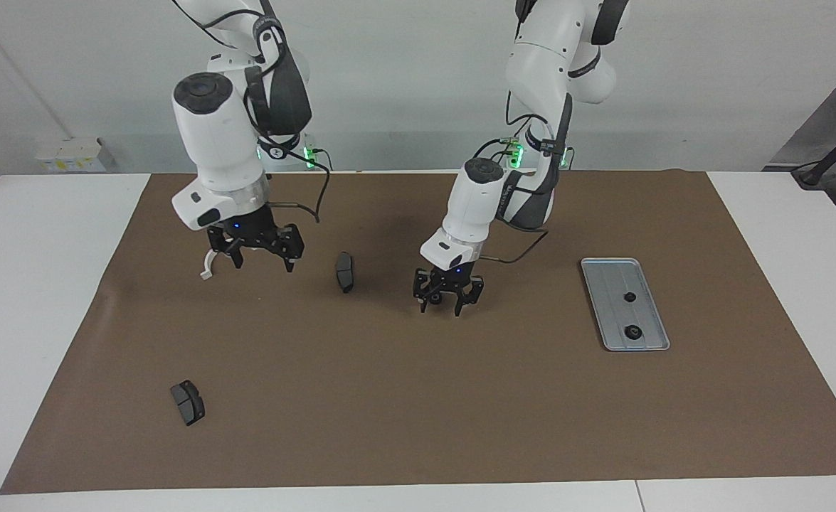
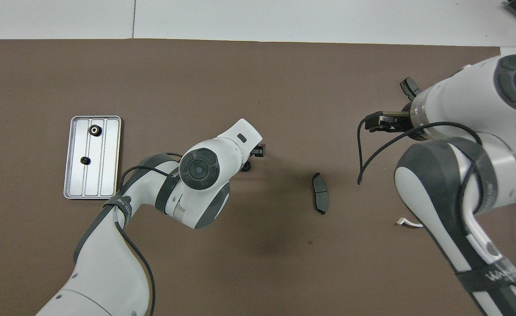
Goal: Pick bearing gear from pile to tray
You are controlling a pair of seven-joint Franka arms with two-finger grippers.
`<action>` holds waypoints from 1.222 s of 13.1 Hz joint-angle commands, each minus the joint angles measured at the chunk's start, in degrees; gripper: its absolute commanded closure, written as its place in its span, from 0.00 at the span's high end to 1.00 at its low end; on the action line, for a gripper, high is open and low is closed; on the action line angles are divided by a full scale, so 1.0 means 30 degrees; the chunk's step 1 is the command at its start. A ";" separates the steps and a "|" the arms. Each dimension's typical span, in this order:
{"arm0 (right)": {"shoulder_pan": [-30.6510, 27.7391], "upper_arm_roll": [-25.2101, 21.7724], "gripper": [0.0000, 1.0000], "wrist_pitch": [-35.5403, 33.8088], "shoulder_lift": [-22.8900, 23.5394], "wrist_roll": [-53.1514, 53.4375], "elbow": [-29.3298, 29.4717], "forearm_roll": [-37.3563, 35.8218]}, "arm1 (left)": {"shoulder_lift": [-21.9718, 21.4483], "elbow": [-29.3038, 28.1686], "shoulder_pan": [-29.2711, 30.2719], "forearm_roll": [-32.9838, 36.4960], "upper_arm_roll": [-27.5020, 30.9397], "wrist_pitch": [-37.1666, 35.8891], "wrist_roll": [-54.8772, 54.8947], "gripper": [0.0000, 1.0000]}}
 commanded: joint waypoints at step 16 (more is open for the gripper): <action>-0.1721 0.0128 1.00 -0.8550 -0.1413 -0.3470 0.3526 0.0439 | -0.0478 -0.0638 -0.1212 0.0627 0.0467 -0.3313 0.0472 0.16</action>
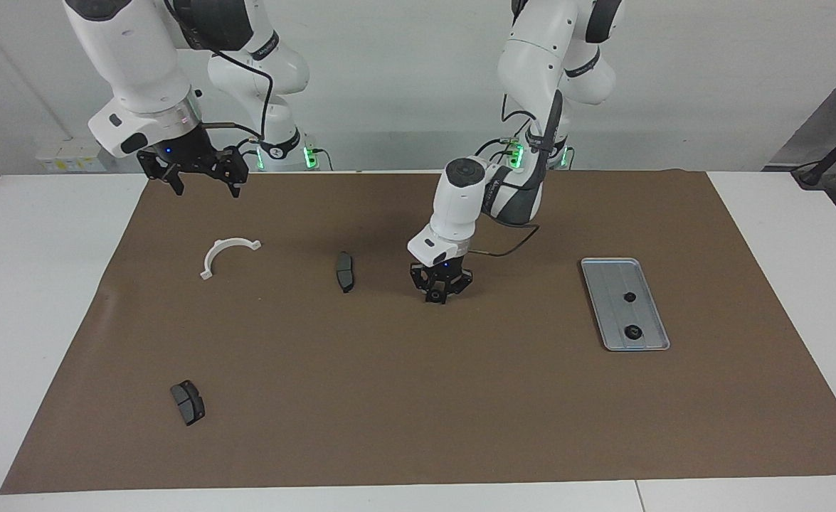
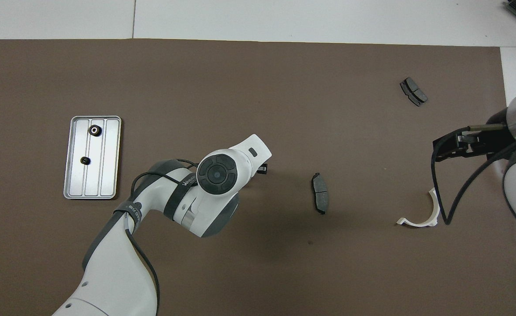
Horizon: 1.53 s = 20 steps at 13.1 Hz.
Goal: Pick bearing gear from pile to tray
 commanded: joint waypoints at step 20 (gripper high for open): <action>-0.0210 0.0184 1.00 0.1868 -0.0205 -0.0488 -0.0362 0.0338 | -0.3797 -0.1536 1.1525 0.0017 0.0372 -0.8588 1.6517 0.76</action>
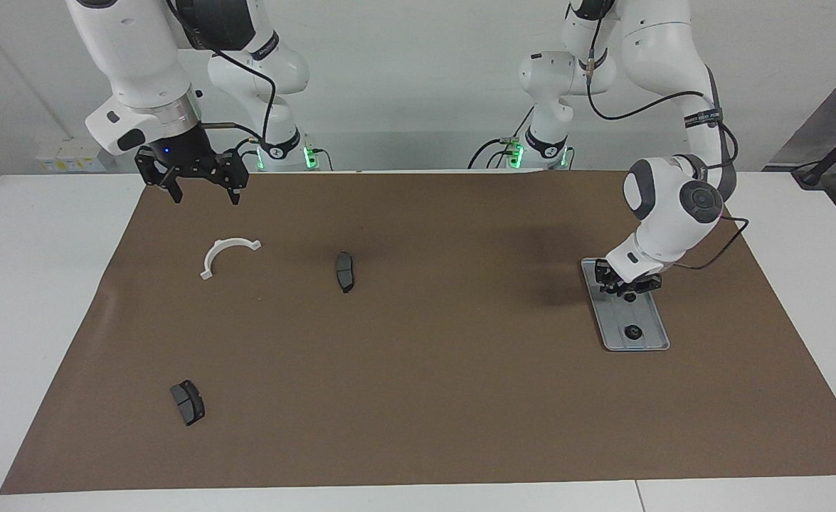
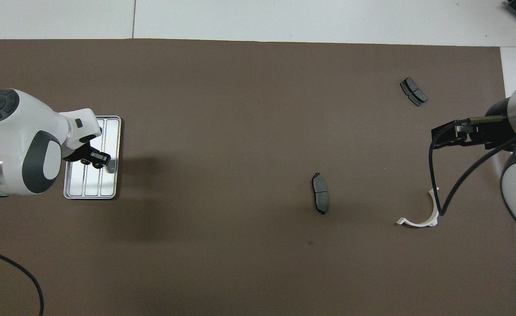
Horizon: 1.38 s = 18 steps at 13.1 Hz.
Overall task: Pick bearing gear from pile to tray
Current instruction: 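Release the bearing in the tray and draw back the left gripper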
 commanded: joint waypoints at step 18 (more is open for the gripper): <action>-0.0217 0.0133 1.00 0.0277 -0.0230 -0.0371 -0.0353 0.0337 | -0.4588 0.8158 0.0039 0.0115 -0.0212 -1.1654 -0.5481 1.00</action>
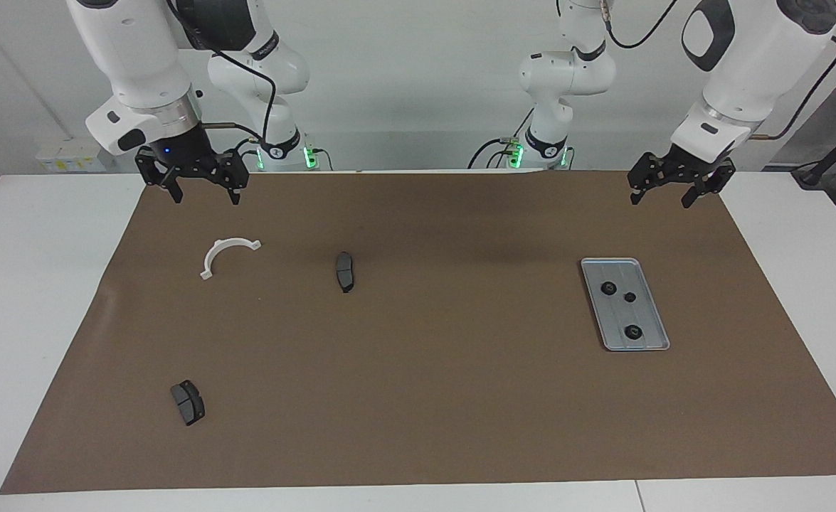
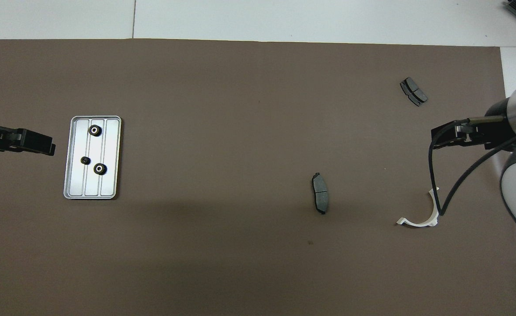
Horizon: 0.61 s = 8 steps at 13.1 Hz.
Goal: Pick bearing gear from pile to tray
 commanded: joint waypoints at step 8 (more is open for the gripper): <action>-0.0223 0.0131 1.00 0.0276 -0.0201 -0.0342 -0.0347 0.0337 | 0.0803 0.1055 0.0235 -0.0012 -0.0023 -0.0417 -0.0224 1.00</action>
